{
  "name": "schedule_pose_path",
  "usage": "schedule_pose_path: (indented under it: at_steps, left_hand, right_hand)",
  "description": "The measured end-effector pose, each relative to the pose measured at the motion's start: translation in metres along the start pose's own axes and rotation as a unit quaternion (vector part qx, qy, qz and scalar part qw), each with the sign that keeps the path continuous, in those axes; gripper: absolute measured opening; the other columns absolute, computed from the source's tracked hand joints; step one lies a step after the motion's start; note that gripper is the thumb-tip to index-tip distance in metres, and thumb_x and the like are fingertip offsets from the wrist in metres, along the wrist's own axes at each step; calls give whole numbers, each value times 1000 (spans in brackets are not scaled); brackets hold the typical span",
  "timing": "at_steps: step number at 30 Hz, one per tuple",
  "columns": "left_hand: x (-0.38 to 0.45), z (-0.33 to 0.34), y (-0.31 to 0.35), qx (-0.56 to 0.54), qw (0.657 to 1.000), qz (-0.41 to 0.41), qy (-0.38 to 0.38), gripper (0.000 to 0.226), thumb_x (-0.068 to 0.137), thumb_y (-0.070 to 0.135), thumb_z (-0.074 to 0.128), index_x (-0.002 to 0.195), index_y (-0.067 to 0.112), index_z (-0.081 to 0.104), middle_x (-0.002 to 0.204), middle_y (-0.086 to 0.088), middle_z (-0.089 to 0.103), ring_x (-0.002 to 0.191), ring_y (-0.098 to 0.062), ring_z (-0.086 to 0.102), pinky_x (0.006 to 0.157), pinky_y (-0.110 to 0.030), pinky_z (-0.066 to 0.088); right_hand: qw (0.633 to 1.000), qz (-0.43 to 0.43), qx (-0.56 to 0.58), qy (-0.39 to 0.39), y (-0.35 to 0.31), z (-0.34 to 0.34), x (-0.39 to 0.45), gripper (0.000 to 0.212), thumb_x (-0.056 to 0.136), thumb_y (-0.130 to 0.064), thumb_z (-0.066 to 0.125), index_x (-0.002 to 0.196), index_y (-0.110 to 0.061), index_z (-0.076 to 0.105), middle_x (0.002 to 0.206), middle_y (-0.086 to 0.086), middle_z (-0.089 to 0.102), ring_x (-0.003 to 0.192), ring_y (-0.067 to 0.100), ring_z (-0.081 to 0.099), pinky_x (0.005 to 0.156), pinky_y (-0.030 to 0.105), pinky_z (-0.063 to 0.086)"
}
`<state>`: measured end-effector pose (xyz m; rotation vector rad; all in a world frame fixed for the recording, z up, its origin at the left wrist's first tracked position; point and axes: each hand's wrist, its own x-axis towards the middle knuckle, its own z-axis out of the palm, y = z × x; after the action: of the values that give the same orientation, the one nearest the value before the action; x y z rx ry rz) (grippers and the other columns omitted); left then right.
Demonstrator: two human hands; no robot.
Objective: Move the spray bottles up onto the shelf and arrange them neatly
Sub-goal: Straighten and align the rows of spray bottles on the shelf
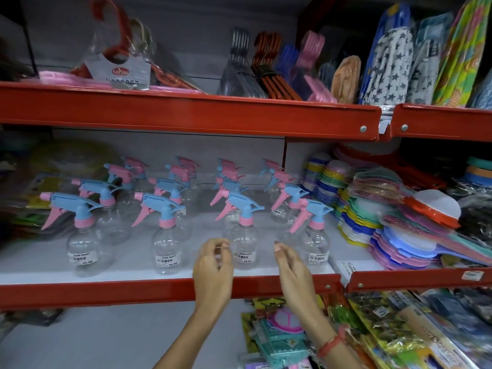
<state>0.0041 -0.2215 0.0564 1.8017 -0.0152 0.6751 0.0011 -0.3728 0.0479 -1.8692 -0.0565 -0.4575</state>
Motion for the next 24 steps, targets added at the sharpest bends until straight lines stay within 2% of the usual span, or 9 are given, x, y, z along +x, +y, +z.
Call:
schedule_pose_path:
  at_steps: [2,4,7,10,13,15,17,22,24]
  left_hand:
    - [9,-7,-2,9,999,-32,-8,30,101,31,39,117,15,58,118,-2,62,106,-21,57,86,-28,36]
    - [16,-8,-4,14,995,-73,-71,49,101,46,26,132,17,51,129,-3,57,125,-25,50,95,-28,31]
    - [23,-7,-7,-8,981,-100,-168,72,93,63,14,145,21,39,147,-5,49,137,-23,42,110,-34,26]
    - [25,-8,-8,-17,971,-107,-213,96,77,81,10,143,21,44,126,-1,58,119,-18,53,101,-33,32]
    - [24,-13,-10,-28,969,-101,-224,108,67,91,8,139,21,48,115,5,54,108,-14,53,95,-31,31]
    - [23,-18,-12,-33,970,-102,-220,111,63,95,9,136,24,51,114,6,55,107,-15,55,95,-31,32]
    - [22,-24,-13,-40,970,-103,-216,109,63,95,10,134,25,53,115,7,55,110,-16,56,96,-31,33]
    - [22,-32,-11,-40,966,-106,-231,84,69,92,9,112,40,60,114,7,56,109,-15,55,96,-31,33]
    - [24,-33,-13,-37,967,-102,-229,103,66,94,9,131,30,55,115,6,55,111,-15,54,98,-32,33]
  right_hand:
    - [999,19,-7,-37,-5,7,8,46,98,-43,40,138,-21,47,142,-4,51,122,3,45,97,14,28]
    - [998,36,2,-43,-12,11,15,50,99,-44,38,140,-17,45,147,-1,46,135,12,40,103,19,23]
    - [997,60,17,-52,-18,18,19,48,99,-46,36,132,-17,54,141,6,54,133,20,46,104,26,31]
    - [995,81,23,-56,-23,24,17,48,98,-50,34,120,-20,64,118,6,67,117,23,58,96,31,39]
    - [995,82,11,-48,-26,28,13,48,97,-54,33,104,-22,67,98,0,64,94,16,57,86,28,37]
    - [996,76,2,-50,-29,32,11,48,97,-54,32,95,-21,68,101,9,69,91,18,57,84,29,39]
    - [996,70,-14,-53,-31,35,9,53,97,-53,31,100,-16,69,109,18,70,100,27,61,84,31,40]
    - [996,72,-19,-57,-34,40,6,58,97,-55,30,106,-13,68,113,20,69,109,31,60,88,34,40]
    - [996,73,-22,-56,-34,41,6,57,97,-56,30,109,-15,68,112,17,69,103,27,60,87,32,40]
